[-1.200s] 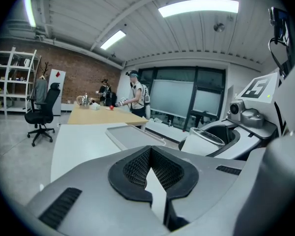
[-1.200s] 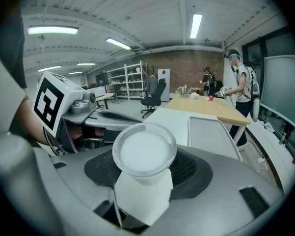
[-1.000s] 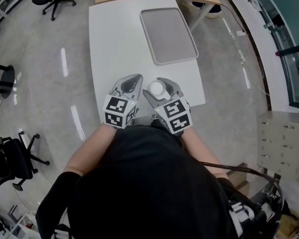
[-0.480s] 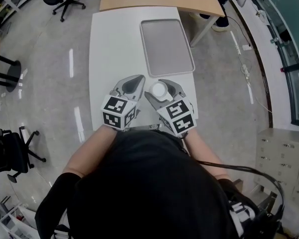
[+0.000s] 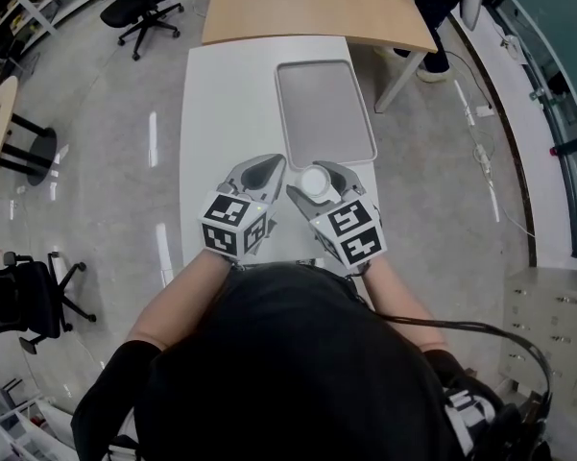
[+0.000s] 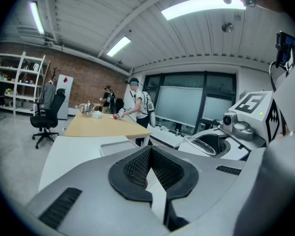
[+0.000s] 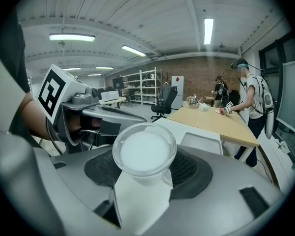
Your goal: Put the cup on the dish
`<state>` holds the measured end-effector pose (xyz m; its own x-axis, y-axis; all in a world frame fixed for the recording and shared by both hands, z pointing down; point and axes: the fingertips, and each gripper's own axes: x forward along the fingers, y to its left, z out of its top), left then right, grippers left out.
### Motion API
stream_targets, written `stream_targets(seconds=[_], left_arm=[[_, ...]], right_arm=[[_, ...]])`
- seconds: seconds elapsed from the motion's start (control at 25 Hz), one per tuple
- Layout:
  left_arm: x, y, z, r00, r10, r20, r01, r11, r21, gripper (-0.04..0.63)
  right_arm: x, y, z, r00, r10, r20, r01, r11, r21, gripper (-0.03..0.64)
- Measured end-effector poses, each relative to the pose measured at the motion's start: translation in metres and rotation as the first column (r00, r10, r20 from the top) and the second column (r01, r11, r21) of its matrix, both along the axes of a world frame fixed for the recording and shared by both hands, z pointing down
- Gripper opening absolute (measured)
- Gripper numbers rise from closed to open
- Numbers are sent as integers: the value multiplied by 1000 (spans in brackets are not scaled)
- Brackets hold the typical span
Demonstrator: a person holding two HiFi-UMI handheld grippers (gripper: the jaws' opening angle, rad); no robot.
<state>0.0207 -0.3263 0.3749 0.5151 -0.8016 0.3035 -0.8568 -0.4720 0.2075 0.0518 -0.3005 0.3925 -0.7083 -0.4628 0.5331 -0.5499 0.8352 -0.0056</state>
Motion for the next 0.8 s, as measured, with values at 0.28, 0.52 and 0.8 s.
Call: stream_targets(seconds=[0.28, 0.52, 0.8], left_arm=[[8, -10, -16, 1000, 2, 14, -2, 1000, 29, 6], [18, -26, -27, 1000, 13, 21, -14, 999, 44, 6], [20, -48, -39, 1000, 4, 2, -5, 999, 49, 6]], right_arm=[[2, -11, -16, 1000, 11, 19, -11, 999, 32, 249], [9, -24, -28, 1000, 21, 20, -22, 998, 57, 249], [21, -47, -43, 999, 45, 24, -46, 996, 76, 249]])
